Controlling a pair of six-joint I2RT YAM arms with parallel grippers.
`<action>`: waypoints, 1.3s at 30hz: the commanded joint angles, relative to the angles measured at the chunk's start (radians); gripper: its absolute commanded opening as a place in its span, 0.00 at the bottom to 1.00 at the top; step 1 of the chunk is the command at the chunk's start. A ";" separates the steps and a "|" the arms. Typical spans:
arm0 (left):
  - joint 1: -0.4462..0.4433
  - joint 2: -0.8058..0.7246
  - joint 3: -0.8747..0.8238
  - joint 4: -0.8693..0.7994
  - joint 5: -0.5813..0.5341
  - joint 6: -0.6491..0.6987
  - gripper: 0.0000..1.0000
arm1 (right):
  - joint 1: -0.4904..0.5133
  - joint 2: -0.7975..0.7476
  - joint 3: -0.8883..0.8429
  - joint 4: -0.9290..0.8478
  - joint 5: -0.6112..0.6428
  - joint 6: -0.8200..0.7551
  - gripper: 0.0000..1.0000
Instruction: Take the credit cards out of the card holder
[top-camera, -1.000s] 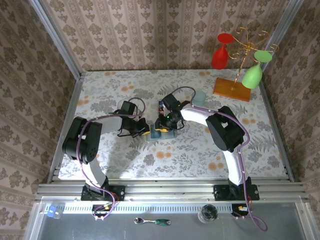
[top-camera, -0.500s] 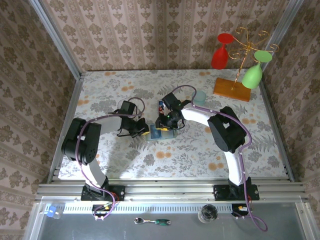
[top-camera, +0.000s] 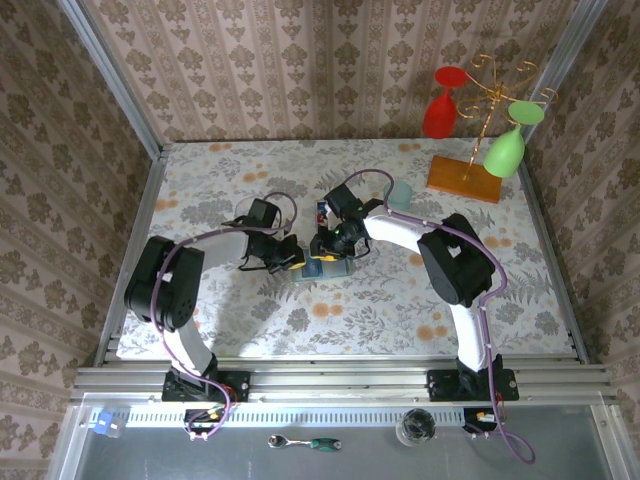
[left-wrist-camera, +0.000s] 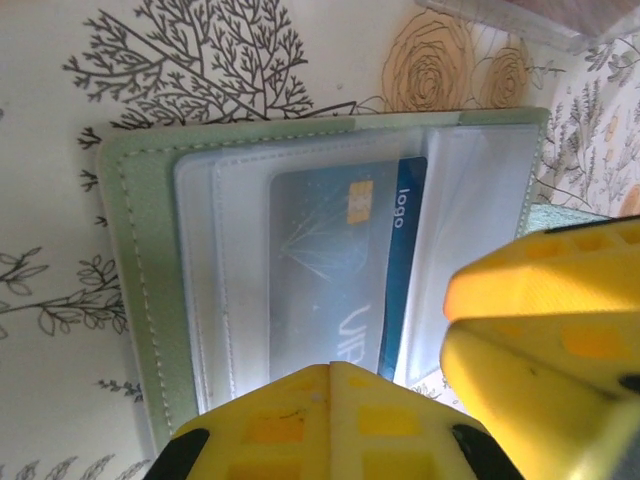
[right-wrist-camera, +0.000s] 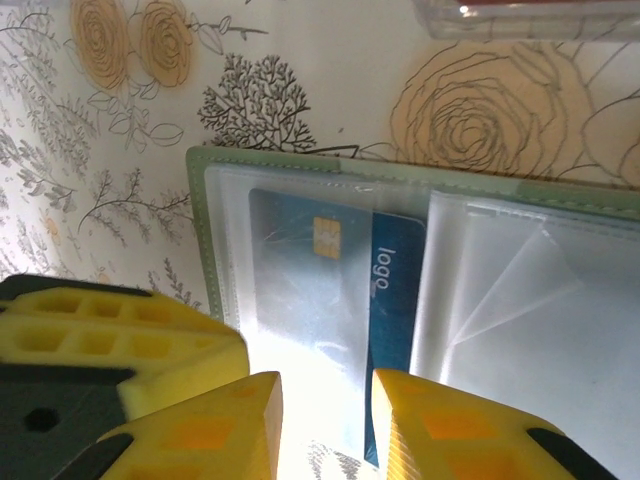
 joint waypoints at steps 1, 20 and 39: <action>-0.003 0.031 0.025 -0.054 -0.018 0.034 0.00 | 0.004 0.004 -0.007 -0.002 -0.064 -0.008 0.30; 0.003 0.017 0.012 -0.061 -0.034 0.041 0.00 | 0.004 0.053 0.014 -0.065 -0.009 -0.044 0.28; 0.010 -0.035 0.014 -0.074 -0.037 0.034 0.02 | 0.009 0.045 0.035 -0.087 0.025 -0.065 0.27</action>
